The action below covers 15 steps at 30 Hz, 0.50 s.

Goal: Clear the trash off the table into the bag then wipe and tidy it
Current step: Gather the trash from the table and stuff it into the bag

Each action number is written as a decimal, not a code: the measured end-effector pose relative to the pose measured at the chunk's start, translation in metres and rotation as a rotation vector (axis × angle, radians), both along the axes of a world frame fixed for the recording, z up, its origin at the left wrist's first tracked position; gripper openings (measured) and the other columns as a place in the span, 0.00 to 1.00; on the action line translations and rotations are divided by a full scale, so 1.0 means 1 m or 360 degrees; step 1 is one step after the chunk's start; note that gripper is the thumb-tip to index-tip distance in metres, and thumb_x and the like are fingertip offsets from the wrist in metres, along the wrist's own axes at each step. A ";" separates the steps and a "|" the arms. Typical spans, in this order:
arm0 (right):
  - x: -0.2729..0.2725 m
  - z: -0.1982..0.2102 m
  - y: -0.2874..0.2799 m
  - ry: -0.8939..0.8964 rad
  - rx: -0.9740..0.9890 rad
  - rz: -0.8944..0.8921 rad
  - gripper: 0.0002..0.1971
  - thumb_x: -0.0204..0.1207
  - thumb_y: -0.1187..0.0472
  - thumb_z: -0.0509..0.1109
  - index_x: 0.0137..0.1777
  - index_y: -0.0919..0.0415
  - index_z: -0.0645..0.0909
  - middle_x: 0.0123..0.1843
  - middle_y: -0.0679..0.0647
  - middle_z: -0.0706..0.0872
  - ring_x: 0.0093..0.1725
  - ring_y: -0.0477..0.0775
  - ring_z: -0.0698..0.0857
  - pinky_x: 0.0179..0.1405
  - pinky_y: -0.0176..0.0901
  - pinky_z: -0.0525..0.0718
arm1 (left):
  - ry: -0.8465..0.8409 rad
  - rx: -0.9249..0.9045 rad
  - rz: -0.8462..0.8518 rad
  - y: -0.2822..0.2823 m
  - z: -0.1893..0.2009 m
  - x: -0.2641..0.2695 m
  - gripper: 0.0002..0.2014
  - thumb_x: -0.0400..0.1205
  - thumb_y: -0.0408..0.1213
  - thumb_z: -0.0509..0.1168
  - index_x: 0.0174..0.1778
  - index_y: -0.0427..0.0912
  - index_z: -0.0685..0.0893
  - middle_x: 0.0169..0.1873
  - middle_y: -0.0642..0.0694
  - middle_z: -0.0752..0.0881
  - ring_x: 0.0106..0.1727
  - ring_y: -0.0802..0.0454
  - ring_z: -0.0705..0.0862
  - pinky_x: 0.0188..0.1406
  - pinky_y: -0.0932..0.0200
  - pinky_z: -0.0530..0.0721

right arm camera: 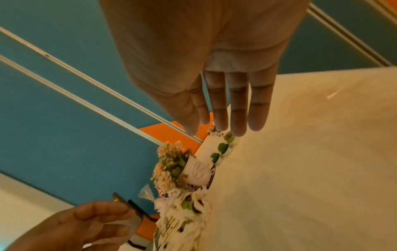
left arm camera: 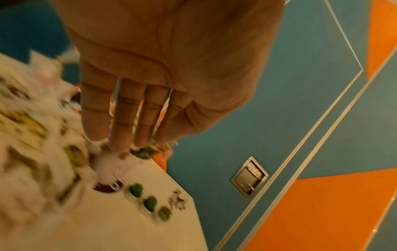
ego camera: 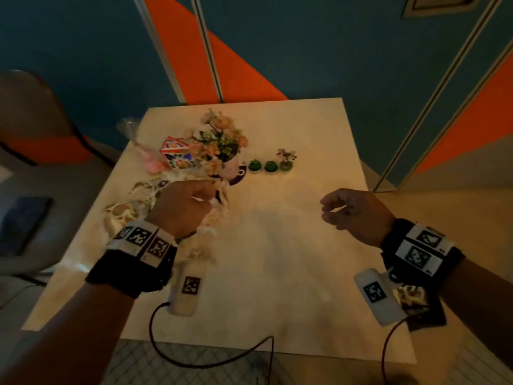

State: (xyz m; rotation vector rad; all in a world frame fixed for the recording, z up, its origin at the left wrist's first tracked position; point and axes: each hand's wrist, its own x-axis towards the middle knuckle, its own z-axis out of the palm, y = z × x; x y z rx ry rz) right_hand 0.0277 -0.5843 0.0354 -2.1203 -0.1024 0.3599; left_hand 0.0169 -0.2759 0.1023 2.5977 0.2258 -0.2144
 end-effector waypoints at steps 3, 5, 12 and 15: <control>0.001 0.005 0.046 0.0027 -0.0102 0.0096 0.11 0.74 0.60 0.75 0.55 0.56 0.81 0.52 0.53 0.85 0.44 0.54 0.84 0.45 0.47 0.79 | 0.0010 0.0067 0.0148 0.056 0.000 -0.008 0.11 0.78 0.32 0.68 0.56 0.43 0.87 0.56 0.48 0.86 0.57 0.48 0.83 0.60 0.56 0.78; 0.003 0.007 0.074 0.0055 -0.0188 0.0177 0.13 0.75 0.58 0.75 0.58 0.55 0.80 0.54 0.52 0.84 0.46 0.53 0.84 0.48 0.46 0.79 | 0.0008 0.0074 0.0246 0.082 -0.005 -0.012 0.12 0.78 0.32 0.66 0.56 0.43 0.86 0.57 0.47 0.86 0.60 0.46 0.83 0.61 0.55 0.77; 0.025 -0.005 0.169 0.0088 -0.0430 0.0441 0.24 0.74 0.55 0.75 0.69 0.52 0.75 0.68 0.53 0.78 0.58 0.55 0.81 0.54 0.46 0.77 | 0.0073 0.0106 0.0400 0.127 -0.056 -0.020 0.13 0.77 0.35 0.67 0.57 0.45 0.84 0.58 0.44 0.84 0.59 0.43 0.82 0.58 0.55 0.77; 0.038 -0.023 0.208 0.0022 -0.0636 0.0677 0.33 0.74 0.52 0.74 0.77 0.47 0.66 0.78 0.56 0.66 0.75 0.60 0.70 0.69 0.52 0.72 | 0.0159 0.0160 0.0356 0.133 -0.084 -0.022 0.21 0.75 0.39 0.68 0.65 0.48 0.78 0.63 0.42 0.76 0.59 0.41 0.80 0.58 0.51 0.79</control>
